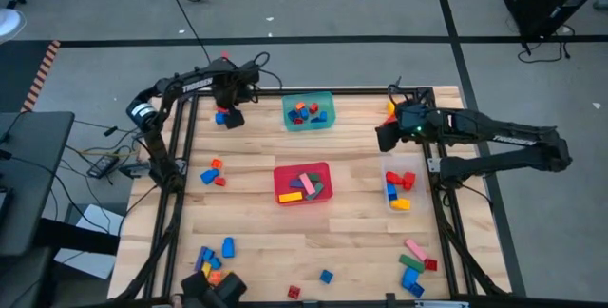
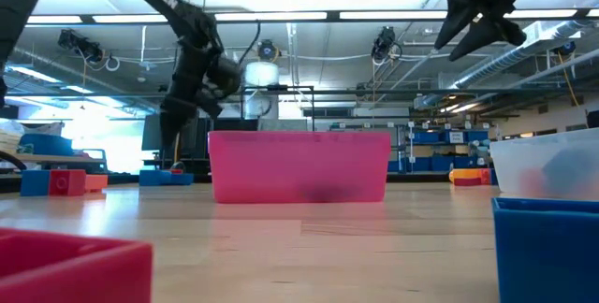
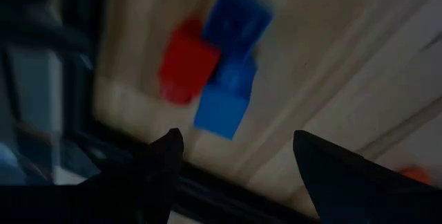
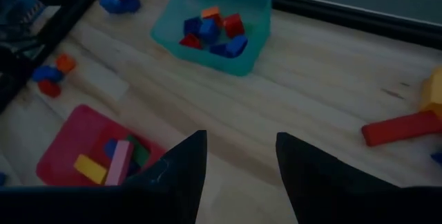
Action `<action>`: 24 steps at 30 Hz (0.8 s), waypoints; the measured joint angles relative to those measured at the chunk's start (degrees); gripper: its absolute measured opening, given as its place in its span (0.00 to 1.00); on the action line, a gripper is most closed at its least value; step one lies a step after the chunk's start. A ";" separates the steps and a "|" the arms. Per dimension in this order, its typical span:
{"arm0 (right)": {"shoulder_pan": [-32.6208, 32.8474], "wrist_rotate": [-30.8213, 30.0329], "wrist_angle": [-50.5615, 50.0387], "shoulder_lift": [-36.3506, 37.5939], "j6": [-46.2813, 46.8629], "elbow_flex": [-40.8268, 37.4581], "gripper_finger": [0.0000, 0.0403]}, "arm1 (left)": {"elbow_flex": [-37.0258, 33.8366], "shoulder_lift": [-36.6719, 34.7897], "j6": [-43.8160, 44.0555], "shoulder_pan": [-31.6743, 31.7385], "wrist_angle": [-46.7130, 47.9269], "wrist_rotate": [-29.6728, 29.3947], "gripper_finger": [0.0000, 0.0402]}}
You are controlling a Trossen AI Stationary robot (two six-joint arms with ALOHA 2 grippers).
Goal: Sort blocks by size
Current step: Put the blue 1 stud game piece into the transparent bin
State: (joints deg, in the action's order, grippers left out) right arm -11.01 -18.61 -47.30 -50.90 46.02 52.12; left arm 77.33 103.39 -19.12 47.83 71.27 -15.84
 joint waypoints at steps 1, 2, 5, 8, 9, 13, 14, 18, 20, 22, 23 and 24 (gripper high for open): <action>-0.20 0.02 0.24 -0.30 -0.04 0.00 0.47 | -0.01 0.89 0.82 0.86 0.69 0.21 0.70; -0.38 0.04 0.49 -0.60 -0.12 0.00 0.47 | -0.01 1.82 1.22 1.72 0.81 0.95 0.70; -0.66 0.42 2.06 -1.37 -0.43 0.00 0.47 | -0.03 4.66 1.37 3.39 0.61 4.68 0.70; -0.83 1.39 3.02 -2.21 -0.79 0.00 0.47 | -0.03 6.42 1.36 3.94 0.38 5.05 0.70; -0.83 1.57 3.17 -2.54 -0.79 0.00 0.47 | -0.03 6.90 1.35 4.00 0.19 5.01 0.70; -0.83 1.95 4.12 -3.60 -0.79 0.00 0.47 | -0.03 7.96 1.00 4.14 -1.52 4.95 0.70; -0.83 2.02 4.19 -3.87 -0.79 0.00 0.47 | -0.03 8.24 0.97 4.12 -1.56 4.79 0.70; -0.83 2.19 4.55 -4.68 -0.79 0.00 0.47 | -0.20 8.94 1.15 4.10 -1.61 5.25 0.70; -0.83 2.20 4.60 -4.97 -0.80 0.00 0.47 | -0.73 8.94 1.17 4.12 -1.06 7.86 0.70; -0.83 2.21 4.60 -5.22 -0.81 0.00 0.47 | -0.86 8.96 1.40 3.95 -0.10 10.67 0.70; -0.83 2.21 4.60 -5.26 -0.81 0.00 0.47 | -0.86 8.95 1.69 3.81 -0.14 11.06 0.70; -0.83 2.21 4.58 -5.26 -0.83 0.00 0.47 | -0.86 8.94 2.30 3.66 -0.17 11.08 0.70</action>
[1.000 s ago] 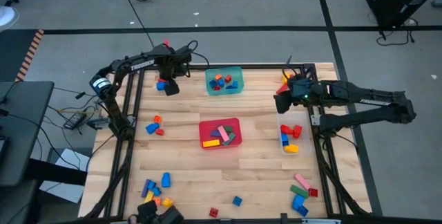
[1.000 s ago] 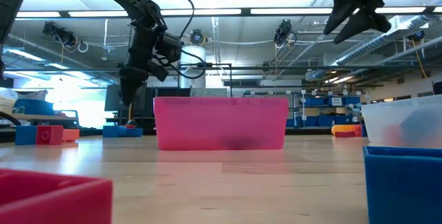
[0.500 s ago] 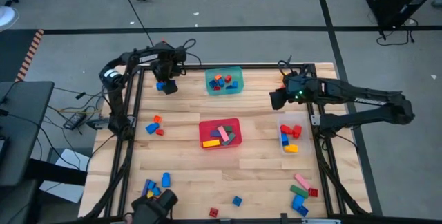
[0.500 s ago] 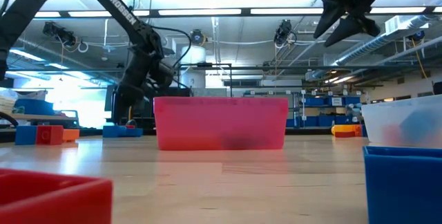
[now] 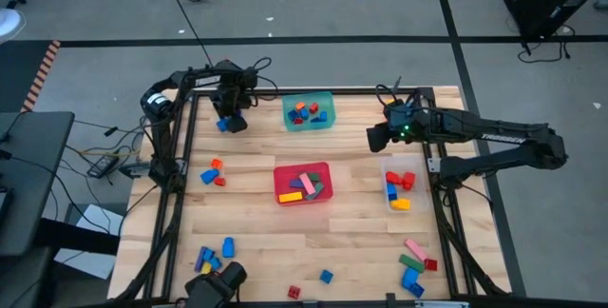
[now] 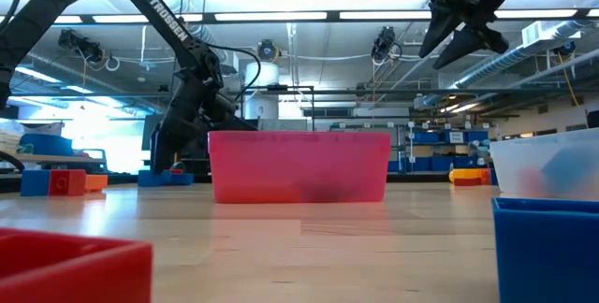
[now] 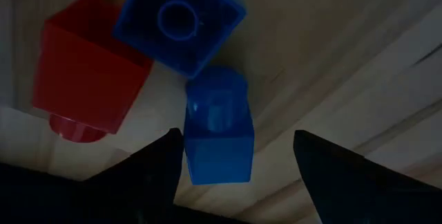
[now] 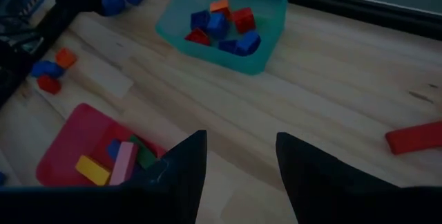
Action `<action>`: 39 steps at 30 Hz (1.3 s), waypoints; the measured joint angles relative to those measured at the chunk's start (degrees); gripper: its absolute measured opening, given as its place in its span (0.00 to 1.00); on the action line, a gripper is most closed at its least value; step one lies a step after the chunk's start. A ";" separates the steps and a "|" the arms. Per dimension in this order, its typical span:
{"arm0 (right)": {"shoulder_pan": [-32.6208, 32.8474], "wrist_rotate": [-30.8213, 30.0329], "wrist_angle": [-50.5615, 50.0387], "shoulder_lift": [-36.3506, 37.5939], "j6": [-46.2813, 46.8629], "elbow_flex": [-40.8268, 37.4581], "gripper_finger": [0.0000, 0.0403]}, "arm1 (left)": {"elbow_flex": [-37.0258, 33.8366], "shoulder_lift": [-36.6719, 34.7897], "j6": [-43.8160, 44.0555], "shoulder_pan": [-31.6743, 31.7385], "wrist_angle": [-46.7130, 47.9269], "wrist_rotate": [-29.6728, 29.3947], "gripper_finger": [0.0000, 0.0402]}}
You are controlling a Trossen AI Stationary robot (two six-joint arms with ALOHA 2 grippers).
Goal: Sort blocks by size
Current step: Put the blue 1 stud game piece into the transparent bin
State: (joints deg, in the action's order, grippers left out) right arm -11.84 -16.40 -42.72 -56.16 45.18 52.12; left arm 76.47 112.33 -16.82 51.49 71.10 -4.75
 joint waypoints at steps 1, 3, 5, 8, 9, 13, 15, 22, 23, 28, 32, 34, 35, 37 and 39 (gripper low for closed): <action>0.00 0.00 0.04 0.00 -0.22 0.00 0.47 | 0.00 0.00 0.50 -0.12 0.00 -0.04 0.70; 0.00 0.00 0.17 0.00 -0.40 0.00 0.47 | 0.00 0.00 0.66 -0.15 -0.22 -0.50 0.70; -0.04 0.02 0.15 0.00 -0.72 0.00 0.47 | 0.00 0.00 0.64 -0.11 -0.54 -1.66 0.70; -0.04 0.03 0.20 0.00 -0.83 0.00 0.47 | 0.00 -0.02 0.81 -0.07 -0.73 -1.79 0.70; -0.04 0.02 0.22 0.00 -0.83 0.00 0.47 | -0.06 -0.02 1.02 -0.11 -0.91 -1.77 0.70; -0.04 0.04 0.24 0.00 -0.83 0.00 0.47 | -1.90 -0.04 3.36 -0.11 -2.22 -1.66 0.70; -0.04 0.03 0.22 0.00 -0.83 0.00 0.47 | -3.21 -0.04 3.97 -0.19 -2.70 -1.66 0.70; -0.04 0.04 0.22 0.00 -1.90 0.00 0.47 | -6.96 -0.24 7.75 -0.22 -4.78 -1.49 0.57; -0.04 0.04 0.22 0.00 -1.91 0.00 0.47 | -7.06 -0.24 8.42 -0.22 -4.79 -1.32 0.53; -0.04 0.04 0.22 0.02 -3.17 0.00 0.47 | -7.23 -1.23 10.01 -0.26 -5.58 -1.60 0.32; -0.04 0.33 0.22 0.02 -3.67 0.00 0.47 | -7.26 -2.74 11.82 -0.25 -5.80 -1.98 0.32; -0.04 0.90 0.21 0.02 -4.32 0.00 0.47 | -7.26 -3.76 12.69 -0.39 -5.86 -1.97 0.32; -0.04 1.21 0.22 0.02 -4.66 0.00 0.47 | -7.26 -4.23 13.05 -0.57 -5.79 -1.97 0.32; -0.04 1.55 0.20 0.02 -5.04 0.00 0.47 | -7.26 -5.64 14.18 -1.12 -5.69 -1.94 0.32; -0.04 1.57 0.20 0.02 -5.51 0.00 0.47 | -7.26 -7.44 15.49 -1.85 -5.65 -1.51 0.32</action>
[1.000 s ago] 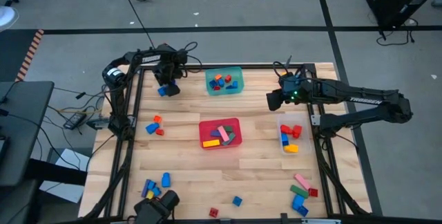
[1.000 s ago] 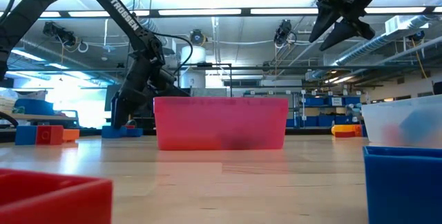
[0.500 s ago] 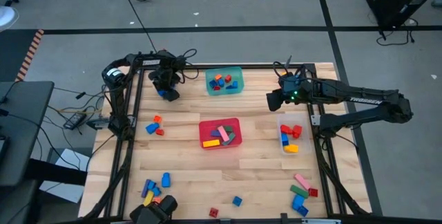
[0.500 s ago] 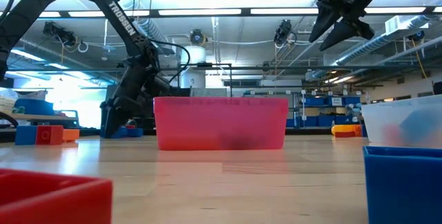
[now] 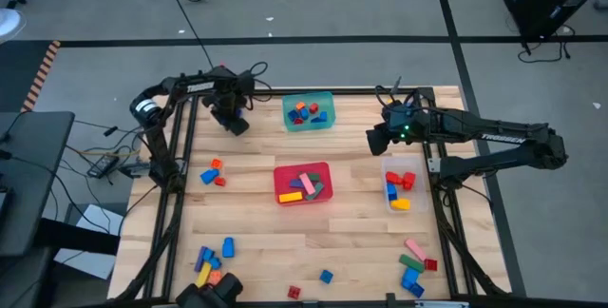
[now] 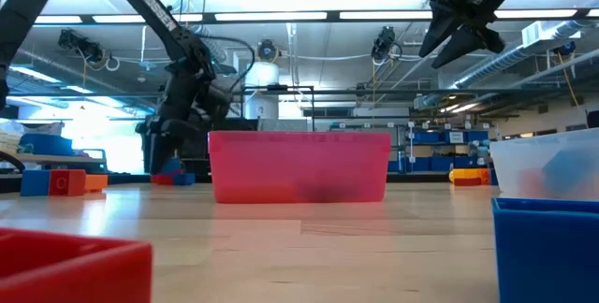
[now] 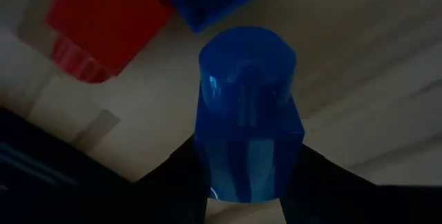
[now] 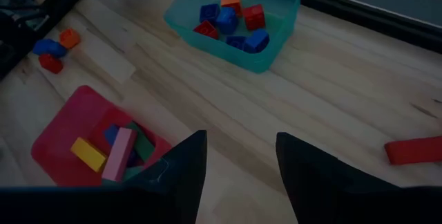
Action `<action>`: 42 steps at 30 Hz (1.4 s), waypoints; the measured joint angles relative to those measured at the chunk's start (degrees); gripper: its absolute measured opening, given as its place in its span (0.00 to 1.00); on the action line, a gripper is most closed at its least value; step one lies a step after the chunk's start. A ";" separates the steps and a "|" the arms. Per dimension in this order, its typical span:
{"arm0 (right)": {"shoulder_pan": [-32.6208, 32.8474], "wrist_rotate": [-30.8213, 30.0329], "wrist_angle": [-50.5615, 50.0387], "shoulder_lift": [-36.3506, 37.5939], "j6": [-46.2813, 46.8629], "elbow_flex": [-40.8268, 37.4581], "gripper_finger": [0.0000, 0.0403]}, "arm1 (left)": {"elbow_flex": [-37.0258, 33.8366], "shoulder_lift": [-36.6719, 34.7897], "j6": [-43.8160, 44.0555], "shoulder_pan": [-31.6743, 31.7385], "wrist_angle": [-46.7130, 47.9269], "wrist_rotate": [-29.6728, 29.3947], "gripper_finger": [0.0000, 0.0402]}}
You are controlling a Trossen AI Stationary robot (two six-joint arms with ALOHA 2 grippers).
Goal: Sort blocks by size
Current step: Put the blue 1 stud game piece into the transparent bin
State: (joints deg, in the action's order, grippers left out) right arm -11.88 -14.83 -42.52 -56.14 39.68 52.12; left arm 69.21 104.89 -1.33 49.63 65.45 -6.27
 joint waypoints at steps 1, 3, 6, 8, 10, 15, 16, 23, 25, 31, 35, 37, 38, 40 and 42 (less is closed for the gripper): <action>0.00 0.00 0.00 0.00 -0.38 0.00 0.47 | 0.00 -1.16 0.51 -0.44 -0.04 0.28 0.32; 0.00 0.04 0.00 0.00 -0.91 0.00 0.47 | 0.00 -3.77 1.77 -1.53 -0.45 1.42 0.33; 0.00 0.07 0.00 0.00 -1.58 0.00 0.47 | 0.00 -8.86 3.70 -3.73 -2.73 4.40 0.34; -0.02 0.04 0.00 0.00 -2.34 0.00 0.47 | 0.00 -12.46 5.58 -5.62 -4.47 6.76 0.34; -0.11 -0.08 0.03 0.00 -3.38 0.00 0.47 | 0.00 -16.05 7.50 -7.69 -6.92 9.18 0.34; -1.86 3.39 3.89 0.00 -11.09 -0.06 0.47 | 0.02 -22.64 10.71 -15.03 -15.12 13.60 0.34; -2.66 5.69 6.86 0.03 -13.52 -0.46 0.47 | 0.02 -23.36 10.81 -16.67 -17.35 14.19 0.34; -9.06 22.09 40.47 0.04 -18.86 -9.12 0.47 | 0.04 -23.57 13.53 -28.26 -36.07 14.80 0.35; -9.75 22.22 48.69 -0.01 -16.50 -11.88 0.47 | 0.04 -23.05 14.53 -30.52 -42.55 14.82 0.35; -9.94 22.45 58.60 -1.94 -14.38 -13.89 0.49 | 0.07 -22.72 17.03 -33.71 -54.66 16.31 0.35; -8.65 23.74 62.62 -5.14 -14.16 -11.96 0.56 | 0.07 -22.70 18.34 -33.97 -56.14 17.74 0.35; -7.91 23.93 63.60 -7.36 -14.16 -10.35 0.61 | 0.07 -22.70 18.37 -34.00 -56.39 19.06 0.35; -7.53 23.96 63.91 -8.58 -14.21 -9.37 0.63 | 0.07 -22.69 18.47 -34.10 -56.51 19.52 0.35; -6.68 24.17 64.02 -11.21 -14.75 -7.05 0.68 | 0.07 -22.68 18.52 -34.41 -56.98 19.89 0.35; -5.85 25.20 63.95 -14.08 -16.20 -4.53 0.73 | 0.07 -22.68 18.55 -34.76 -57.22 20.02 0.35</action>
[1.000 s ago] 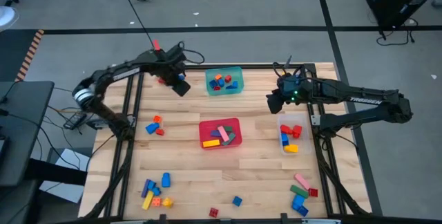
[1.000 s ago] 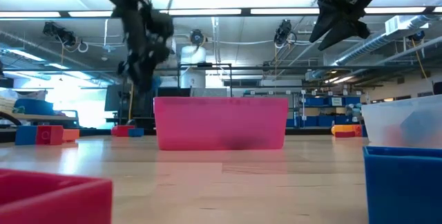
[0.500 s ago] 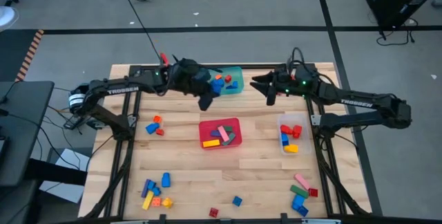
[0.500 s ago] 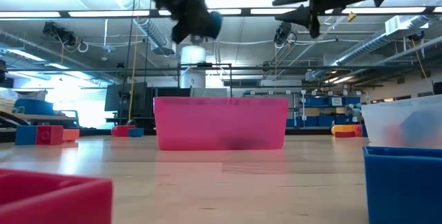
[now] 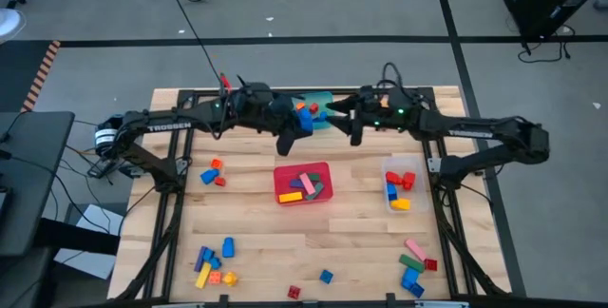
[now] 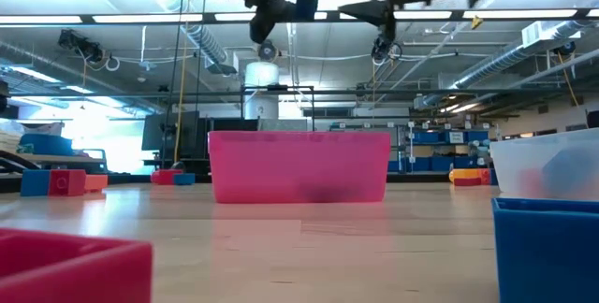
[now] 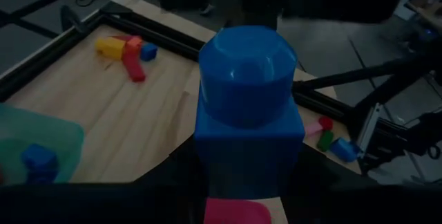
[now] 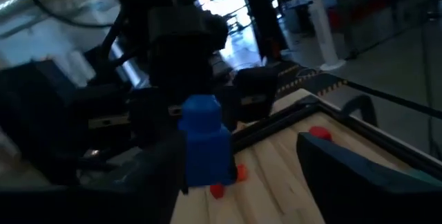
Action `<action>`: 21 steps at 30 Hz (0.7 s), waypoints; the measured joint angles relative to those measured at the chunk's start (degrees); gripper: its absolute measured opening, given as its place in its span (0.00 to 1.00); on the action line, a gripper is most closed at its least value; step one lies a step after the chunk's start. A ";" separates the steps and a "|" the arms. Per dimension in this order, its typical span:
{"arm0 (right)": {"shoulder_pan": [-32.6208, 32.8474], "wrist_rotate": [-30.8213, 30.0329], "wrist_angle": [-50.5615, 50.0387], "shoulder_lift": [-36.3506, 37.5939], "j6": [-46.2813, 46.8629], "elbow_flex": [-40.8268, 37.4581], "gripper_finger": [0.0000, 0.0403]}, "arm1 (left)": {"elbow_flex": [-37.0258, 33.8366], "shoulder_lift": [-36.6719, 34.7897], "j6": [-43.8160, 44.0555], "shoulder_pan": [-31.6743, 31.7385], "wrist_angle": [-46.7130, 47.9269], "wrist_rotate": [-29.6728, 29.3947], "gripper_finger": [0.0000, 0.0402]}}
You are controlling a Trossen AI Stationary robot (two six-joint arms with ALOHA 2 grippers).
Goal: Sort blocks by size
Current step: Put the blue 1 stud game piece into the transparent bin
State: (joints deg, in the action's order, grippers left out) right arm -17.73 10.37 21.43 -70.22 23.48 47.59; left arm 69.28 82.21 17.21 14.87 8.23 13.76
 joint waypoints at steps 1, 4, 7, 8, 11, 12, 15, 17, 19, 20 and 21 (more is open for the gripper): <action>0.48 0.56 -0.01 -1.48 -0.79 1.32 0.75 | 0.00 0.00 -0.02 -0.10 -0.04 0.07 0.35; 1.46 3.86 0.02 -5.64 -2.95 5.25 0.79 | 0.00 0.00 -0.07 -0.39 0.00 0.07 0.35; 1.92 6.75 -0.01 -9.33 -3.74 8.68 0.80 | 0.00 0.00 -0.07 -0.39 -0.01 0.07 0.35; 1.99 7.40 -0.12 -10.39 -3.75 9.57 0.80 | 0.00 0.00 -0.07 -0.39 0.00 0.07 0.35; 1.99 9.02 -0.15 -12.63 -3.75 11.64 0.77 | 0.00 0.00 -0.05 -0.39 -0.24 0.07 0.35; 1.99 9.48 -0.19 -13.19 -3.74 12.09 0.75 | 0.00 0.00 -0.04 -0.39 -0.21 0.07 0.35; 1.99 10.41 -0.19 -14.12 -3.75 12.51 0.67 | 0.00 0.00 -0.03 -0.39 -0.20 0.07 0.35; 1.96 10.48 -0.56 -14.16 -4.07 12.51 0.60 | 0.00 0.02 -0.04 -0.39 -0.29 0.09 0.35; 1.96 10.47 -0.59 -14.12 -5.03 12.51 0.53 | 0.00 0.02 -0.04 -0.42 -0.35 0.33 0.35; 1.94 10.42 -0.63 -14.12 -5.50 12.51 0.48 | 0.00 0.01 -0.04 -0.44 -0.39 0.47 0.35; 1.92 10.44 -0.64 -14.12 -5.58 12.51 0.44 | 0.00 0.02 -0.08 -0.44 -0.53 0.50 0.35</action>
State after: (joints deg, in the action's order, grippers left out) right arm -15.81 20.81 20.79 -84.33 17.89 60.10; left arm 69.28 82.24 17.13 14.44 7.70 14.26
